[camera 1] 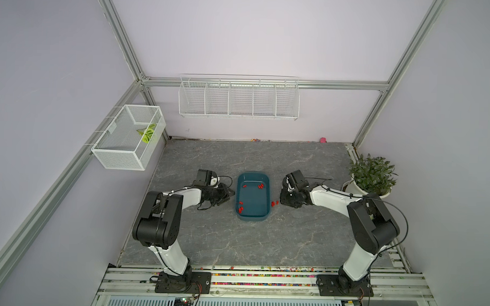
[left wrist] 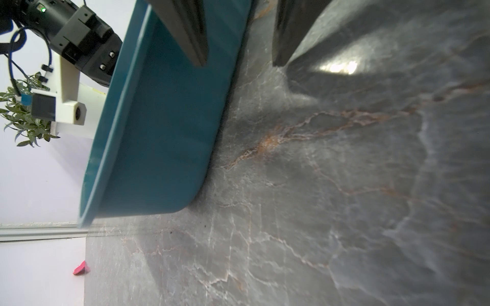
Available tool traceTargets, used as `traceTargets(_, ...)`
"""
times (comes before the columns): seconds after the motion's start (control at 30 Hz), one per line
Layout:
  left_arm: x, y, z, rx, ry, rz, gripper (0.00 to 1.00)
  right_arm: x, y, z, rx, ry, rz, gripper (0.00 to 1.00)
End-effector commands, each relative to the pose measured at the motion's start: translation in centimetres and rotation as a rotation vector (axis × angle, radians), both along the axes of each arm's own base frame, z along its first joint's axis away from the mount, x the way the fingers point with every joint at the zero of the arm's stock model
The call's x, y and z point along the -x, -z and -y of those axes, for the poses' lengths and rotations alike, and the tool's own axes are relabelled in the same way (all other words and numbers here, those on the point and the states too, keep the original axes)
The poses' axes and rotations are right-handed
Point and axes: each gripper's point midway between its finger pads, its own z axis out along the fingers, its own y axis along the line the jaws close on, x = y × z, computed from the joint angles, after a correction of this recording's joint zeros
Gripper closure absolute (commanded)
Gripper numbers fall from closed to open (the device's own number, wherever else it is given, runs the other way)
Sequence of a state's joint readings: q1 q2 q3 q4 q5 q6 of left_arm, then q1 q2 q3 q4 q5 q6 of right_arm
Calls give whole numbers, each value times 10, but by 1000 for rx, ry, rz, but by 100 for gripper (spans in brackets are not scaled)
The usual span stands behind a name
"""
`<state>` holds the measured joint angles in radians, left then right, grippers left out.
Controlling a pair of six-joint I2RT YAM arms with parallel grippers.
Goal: Take the screw protection sleeves out of the storage box
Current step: Place the screw protection sleeve at the center of the board.
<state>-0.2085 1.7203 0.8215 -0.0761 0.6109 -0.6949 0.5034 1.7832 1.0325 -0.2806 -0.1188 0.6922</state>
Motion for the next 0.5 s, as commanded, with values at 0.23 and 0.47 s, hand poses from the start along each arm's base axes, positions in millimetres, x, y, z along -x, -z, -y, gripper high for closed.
traceTargets(0.23, -6, -2, 2, 9, 13, 15, 54, -2, 4, 1, -4, 15, -37, 77)
traceTargets(0.47, -6, -2, 2, 10, 14, 16, 54, -3, -12, 4, -34, 23, 39, 76)
